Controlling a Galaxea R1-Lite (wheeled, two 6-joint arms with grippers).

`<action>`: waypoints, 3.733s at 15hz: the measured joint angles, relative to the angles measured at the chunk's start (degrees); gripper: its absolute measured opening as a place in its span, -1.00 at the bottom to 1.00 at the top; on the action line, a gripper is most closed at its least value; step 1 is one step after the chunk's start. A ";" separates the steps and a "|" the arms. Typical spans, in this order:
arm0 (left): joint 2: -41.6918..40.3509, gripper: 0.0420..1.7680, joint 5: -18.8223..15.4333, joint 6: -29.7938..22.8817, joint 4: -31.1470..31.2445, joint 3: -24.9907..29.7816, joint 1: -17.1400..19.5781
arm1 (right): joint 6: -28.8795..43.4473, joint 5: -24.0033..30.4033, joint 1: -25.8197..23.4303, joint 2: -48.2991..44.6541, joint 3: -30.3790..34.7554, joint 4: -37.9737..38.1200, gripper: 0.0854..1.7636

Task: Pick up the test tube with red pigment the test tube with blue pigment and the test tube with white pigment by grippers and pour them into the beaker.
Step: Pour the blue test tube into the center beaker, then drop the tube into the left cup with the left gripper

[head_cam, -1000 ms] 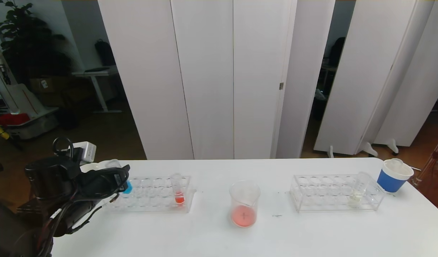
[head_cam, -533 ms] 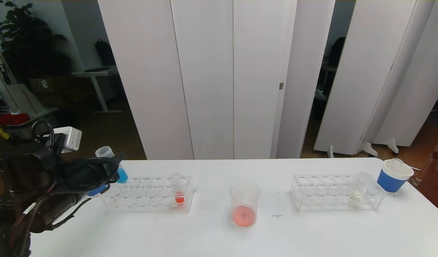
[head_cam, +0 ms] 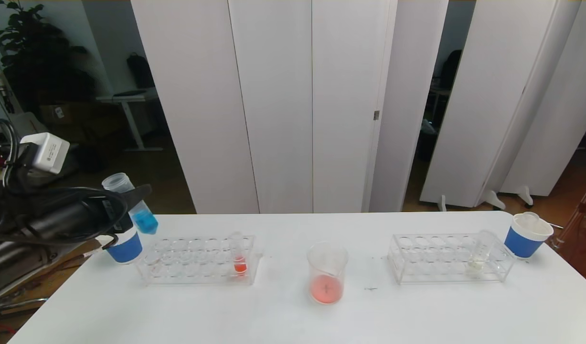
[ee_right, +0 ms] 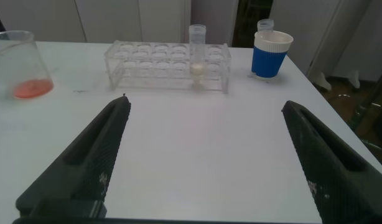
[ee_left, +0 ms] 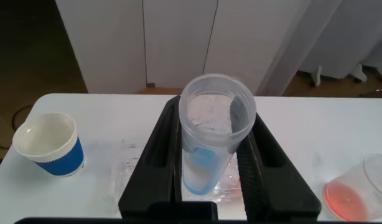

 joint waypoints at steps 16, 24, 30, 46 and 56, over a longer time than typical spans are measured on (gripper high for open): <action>-9.35 -0.37 -16.24 7.27 11.36 -5.58 -15.06 | 0.00 0.04 0.00 0.00 0.00 0.02 0.98; 2.34 -0.37 -16.27 13.93 -1.85 -5.29 -23.19 | 0.02 0.04 0.00 0.00 0.00 0.02 0.98; 12.13 -0.37 -16.38 17.14 -12.62 -5.78 -27.47 | 0.00 0.01 0.00 0.00 0.00 0.00 0.98; 28.66 -0.37 -23.16 41.75 -24.37 -10.85 -28.65 | 0.02 0.06 0.00 0.00 0.00 0.00 0.98; 36.30 -0.37 -26.92 55.76 -29.85 -15.24 -28.84 | 0.02 0.04 0.00 0.00 0.00 0.00 0.98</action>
